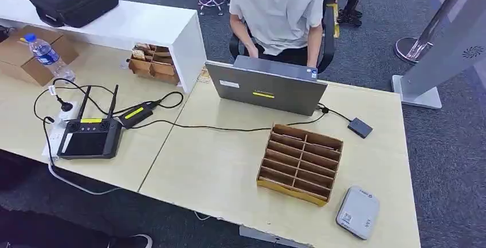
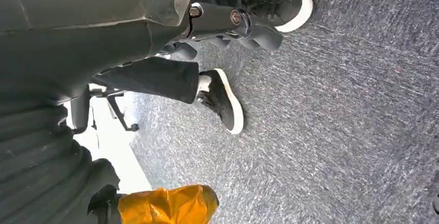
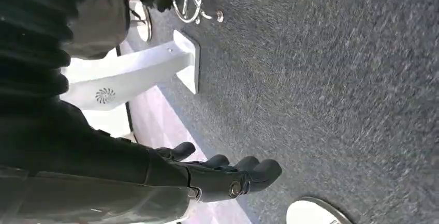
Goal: Pass the card to the sensor for recognition and then transmit it.
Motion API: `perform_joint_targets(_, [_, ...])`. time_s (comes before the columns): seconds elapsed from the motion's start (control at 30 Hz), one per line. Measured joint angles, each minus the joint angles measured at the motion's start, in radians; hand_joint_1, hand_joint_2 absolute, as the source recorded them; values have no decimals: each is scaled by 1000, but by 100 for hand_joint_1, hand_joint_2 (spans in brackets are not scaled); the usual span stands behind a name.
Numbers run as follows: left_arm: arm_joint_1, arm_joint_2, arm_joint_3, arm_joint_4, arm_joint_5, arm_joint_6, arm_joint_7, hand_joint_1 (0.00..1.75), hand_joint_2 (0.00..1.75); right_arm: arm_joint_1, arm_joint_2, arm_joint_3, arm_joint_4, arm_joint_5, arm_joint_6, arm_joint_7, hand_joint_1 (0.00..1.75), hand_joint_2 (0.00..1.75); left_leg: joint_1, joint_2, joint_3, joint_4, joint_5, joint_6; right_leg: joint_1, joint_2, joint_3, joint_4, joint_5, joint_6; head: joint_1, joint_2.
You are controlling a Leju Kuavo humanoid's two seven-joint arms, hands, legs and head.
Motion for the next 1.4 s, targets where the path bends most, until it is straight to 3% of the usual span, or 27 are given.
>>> perform_joint_targets(0.4, [1, 0, 15, 0, -6, -2, -6, 0, 175, -5, 8, -40, -6, 45, -2, -28, 0, 0, 0, 0, 0, 0, 0, 0, 0, 0, 0, 0, 0, 0, 0, 0])
perform_joint_targets(0.43, [1, 0, 15, 0, -8, -2, -7, 0, 0, -6, 9, -42, -6, 45, -2, -31, 0, 0, 0, 0, 0, 0, 0, 0, 0, 0, 0, 0, 0, 0, 0, 0])
perform_joint_targets(0.9, [1, 0, 15, 0, -11, -2, -17, 0, 0, -14, 16, -47, -6, 47, 10, -34, 0, 0, 0, 0, 0, 0, 0, 0, 0, 0, 0, 0, 0, 0, 0, 0])
perform_joint_targets(1.1, [0, 0, 16, 0, -18, -6, -16, 0, 0, -14, 16, -40, 4, 47, 60, -8, 0, 0, 0, 0, 0, 0, 0, 0, 0, 0, 0, 0, 0, 0, 0, 0])
perform_joint_targets(1.23, [0, 1, 16, 0, -22, -14, -16, 0, 0, -14, -5, 4, 11, 48, 50, 26, 0, 0, 0, 0, 0, 0, 0, 0, 0, 0, 0, 0, 0, 0, 0, 0])
perform_joint_targets(1.4, [4, 1, 16, 0, -29, -16, -16, 0, 0, -31, -70, 44, 2, 48, -31, 35, 0, 0, 0, 0, -1, 0, 0, 0, 0, 0, 0, 0, 0, 0, 0, 0])
